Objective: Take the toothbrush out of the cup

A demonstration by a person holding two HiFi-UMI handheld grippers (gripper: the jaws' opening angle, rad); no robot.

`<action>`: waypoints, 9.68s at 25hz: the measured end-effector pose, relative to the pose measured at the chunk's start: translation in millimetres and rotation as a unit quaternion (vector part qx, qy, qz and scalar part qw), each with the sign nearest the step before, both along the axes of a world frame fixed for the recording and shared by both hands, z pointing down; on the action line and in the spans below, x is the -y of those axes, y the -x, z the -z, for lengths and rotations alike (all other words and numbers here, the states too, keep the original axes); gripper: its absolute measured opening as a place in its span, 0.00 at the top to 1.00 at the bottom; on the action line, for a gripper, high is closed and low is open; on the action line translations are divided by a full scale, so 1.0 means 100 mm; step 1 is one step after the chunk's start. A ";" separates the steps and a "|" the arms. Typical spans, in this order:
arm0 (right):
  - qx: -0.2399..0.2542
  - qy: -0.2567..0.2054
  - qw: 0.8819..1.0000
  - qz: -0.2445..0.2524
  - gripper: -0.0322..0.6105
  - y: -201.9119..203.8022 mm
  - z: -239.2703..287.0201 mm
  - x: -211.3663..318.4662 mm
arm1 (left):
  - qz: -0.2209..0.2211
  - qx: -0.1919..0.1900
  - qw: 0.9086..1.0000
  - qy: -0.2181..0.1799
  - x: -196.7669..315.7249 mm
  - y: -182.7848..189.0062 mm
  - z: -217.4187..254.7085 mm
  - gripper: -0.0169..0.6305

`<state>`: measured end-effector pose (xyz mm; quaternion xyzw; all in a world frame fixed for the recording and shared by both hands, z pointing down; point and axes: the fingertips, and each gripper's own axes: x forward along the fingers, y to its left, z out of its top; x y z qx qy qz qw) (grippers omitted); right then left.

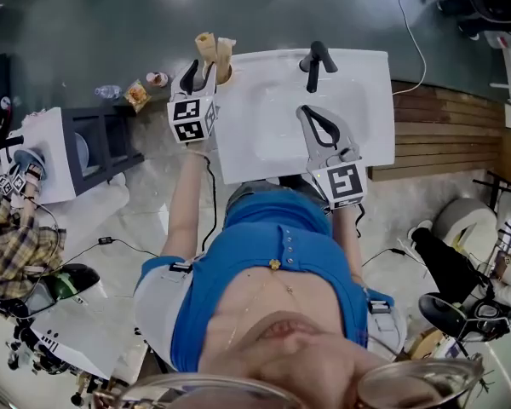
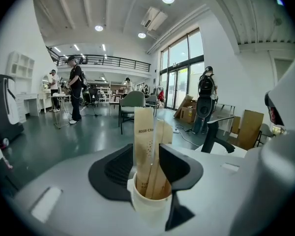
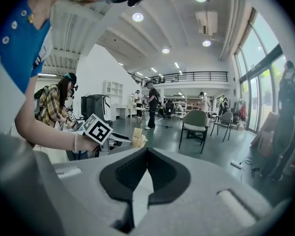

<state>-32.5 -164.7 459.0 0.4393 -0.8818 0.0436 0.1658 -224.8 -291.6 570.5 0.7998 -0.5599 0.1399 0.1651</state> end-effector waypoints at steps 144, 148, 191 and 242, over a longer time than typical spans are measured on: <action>-0.016 0.038 0.995 0.085 0.92 0.59 -0.26 0.19 | 0.029 -0.179 0.959 0.217 -1.46 -0.06 -0.94 0.83; -0.016 0.046 0.995 0.088 0.92 0.71 -0.33 0.22 | 0.018 -0.180 0.964 0.196 -1.46 -0.06 -0.79 0.93; -0.012 0.170 0.984 0.047 0.71 1.72 -1.54 1.42 | -0.007 -0.170 0.976 0.135 -1.74 0.32 -0.18 0.97; 0.080 0.008 0.996 0.049 0.93 1.50 -0.17 0.69 | -0.050 -0.160 0.984 0.069 -2.13 0.40 0.34 0.97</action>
